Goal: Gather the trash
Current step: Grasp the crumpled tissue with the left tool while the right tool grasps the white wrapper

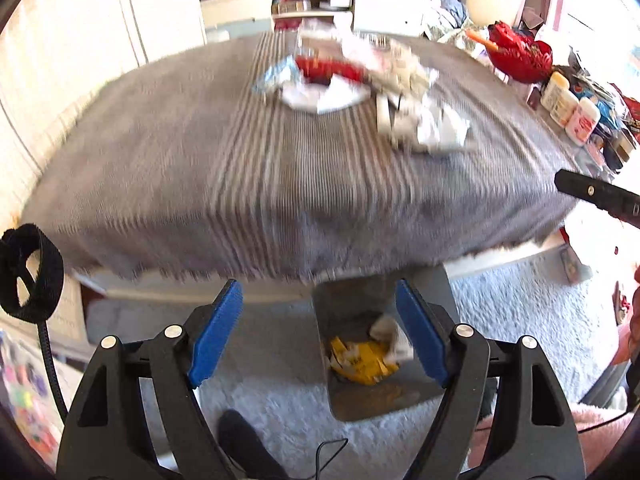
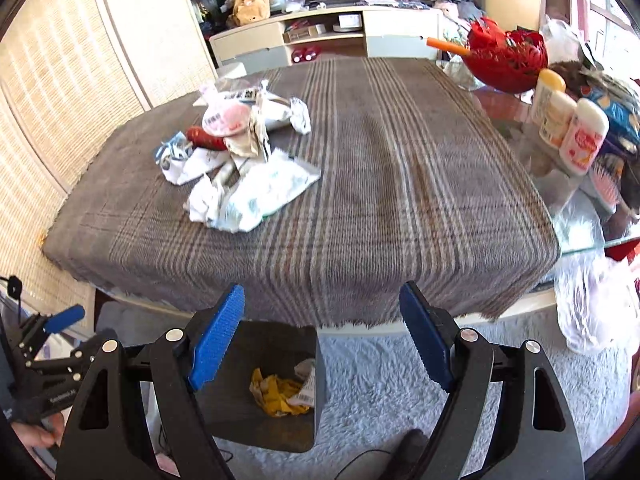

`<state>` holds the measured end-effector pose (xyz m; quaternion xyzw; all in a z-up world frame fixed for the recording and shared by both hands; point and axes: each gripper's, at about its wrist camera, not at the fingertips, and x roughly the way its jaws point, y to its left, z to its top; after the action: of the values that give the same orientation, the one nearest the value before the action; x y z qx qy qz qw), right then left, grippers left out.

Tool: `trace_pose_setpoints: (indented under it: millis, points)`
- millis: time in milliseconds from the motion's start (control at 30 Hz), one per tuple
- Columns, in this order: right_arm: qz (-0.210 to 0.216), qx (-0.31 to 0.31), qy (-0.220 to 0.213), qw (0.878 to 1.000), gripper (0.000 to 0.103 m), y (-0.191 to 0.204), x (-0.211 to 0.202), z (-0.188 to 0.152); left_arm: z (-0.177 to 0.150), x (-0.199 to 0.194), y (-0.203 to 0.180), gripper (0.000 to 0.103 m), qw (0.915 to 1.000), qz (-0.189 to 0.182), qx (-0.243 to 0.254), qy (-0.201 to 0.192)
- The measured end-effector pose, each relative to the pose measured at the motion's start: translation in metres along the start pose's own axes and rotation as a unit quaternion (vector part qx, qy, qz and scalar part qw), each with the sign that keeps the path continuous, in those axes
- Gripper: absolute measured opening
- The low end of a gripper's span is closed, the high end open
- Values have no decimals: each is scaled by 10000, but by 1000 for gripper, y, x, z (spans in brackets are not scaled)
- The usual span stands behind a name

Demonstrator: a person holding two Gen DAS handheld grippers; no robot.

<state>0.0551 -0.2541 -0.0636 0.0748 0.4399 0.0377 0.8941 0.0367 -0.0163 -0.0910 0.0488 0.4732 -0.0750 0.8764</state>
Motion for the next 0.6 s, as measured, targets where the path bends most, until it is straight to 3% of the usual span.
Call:
trace_pose_setpoints:
  millis: [233,300,600]
  points:
    - [291,254,52,9992,66,2,20,31,52,-2,-12,74,9993,-86,174,-307]
    - [397,327,75,9986,57,7,30,39,60,3,-15,74,9992,-102,196,-323]
    - [573,479,340,9966,56,33,77,61,80,35,-20,73,9992,-131,292,-226]
